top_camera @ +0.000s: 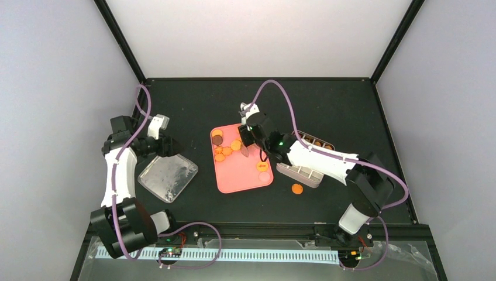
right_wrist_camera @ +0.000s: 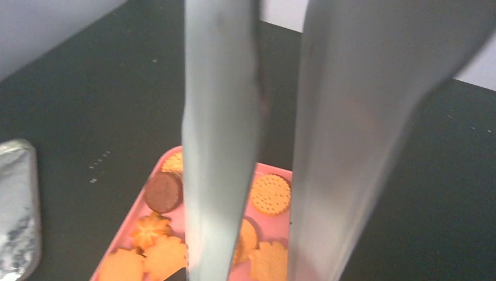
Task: Pack the cookies
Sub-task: Pick up the fake cookies from the plate, then place the fake cookies in the empty pocket of the box.
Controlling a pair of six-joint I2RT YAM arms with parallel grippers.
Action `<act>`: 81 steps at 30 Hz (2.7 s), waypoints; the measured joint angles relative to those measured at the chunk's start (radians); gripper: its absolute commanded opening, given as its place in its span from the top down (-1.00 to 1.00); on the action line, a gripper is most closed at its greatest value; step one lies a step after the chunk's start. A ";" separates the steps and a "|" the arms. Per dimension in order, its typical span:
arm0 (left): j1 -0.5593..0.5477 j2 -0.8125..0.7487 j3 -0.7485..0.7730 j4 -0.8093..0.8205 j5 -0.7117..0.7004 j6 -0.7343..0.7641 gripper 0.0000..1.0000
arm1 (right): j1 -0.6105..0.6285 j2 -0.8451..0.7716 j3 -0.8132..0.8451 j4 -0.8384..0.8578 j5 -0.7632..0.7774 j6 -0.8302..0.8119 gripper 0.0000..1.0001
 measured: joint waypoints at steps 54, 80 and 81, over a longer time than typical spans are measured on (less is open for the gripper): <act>0.000 -0.062 -0.019 -0.020 0.048 0.055 -0.38 | 0.000 -0.004 -0.228 0.209 0.135 -0.019 0.98; 0.000 -0.059 -0.036 -0.011 0.047 0.074 -0.35 | -0.014 -0.588 -0.359 -0.034 0.268 0.042 0.98; 0.000 -0.059 -0.038 -0.011 0.047 0.079 -0.35 | -0.020 -0.613 -0.377 -0.054 0.278 0.051 0.98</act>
